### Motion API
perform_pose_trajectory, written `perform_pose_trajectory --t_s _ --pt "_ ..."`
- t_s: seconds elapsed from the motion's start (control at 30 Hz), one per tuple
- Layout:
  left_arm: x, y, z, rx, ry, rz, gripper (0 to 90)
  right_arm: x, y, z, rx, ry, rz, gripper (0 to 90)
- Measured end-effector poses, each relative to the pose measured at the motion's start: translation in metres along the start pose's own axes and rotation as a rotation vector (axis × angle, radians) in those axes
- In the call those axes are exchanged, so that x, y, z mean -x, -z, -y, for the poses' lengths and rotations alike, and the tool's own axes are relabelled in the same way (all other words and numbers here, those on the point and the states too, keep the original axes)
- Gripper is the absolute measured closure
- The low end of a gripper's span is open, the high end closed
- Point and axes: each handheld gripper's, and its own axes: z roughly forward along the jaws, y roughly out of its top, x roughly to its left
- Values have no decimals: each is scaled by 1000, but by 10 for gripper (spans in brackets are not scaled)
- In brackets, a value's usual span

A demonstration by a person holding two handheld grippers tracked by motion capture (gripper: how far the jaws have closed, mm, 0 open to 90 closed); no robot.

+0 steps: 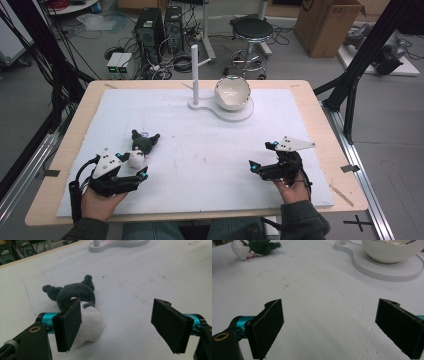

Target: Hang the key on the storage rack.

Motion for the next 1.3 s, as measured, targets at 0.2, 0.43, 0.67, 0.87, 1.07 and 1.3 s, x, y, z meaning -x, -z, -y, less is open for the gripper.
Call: perform_pose_trajectory --t_s 0.2,0.43,0.67,0.87,1.07,1.3 --pt "0 1 0 5 5 -2 247 -1 -1 0 -5 11 3 76" --pt "1 3 -1 7 1 0 247 -1 0 0 -2 8 -1 76" --pt "1 3 -2 9 3 3 246 -1 2 0 6 13 7 76" --pt "1 6 -6 17 -6 4 247 0 3 1 7 1 14 75" --pt "-1 9 -9 22 -2 -3 246 1 4 1 16 5 18 75" --pt "-4 10 -13 29 9 -18 249 0 5 1 16 -3 22 76"
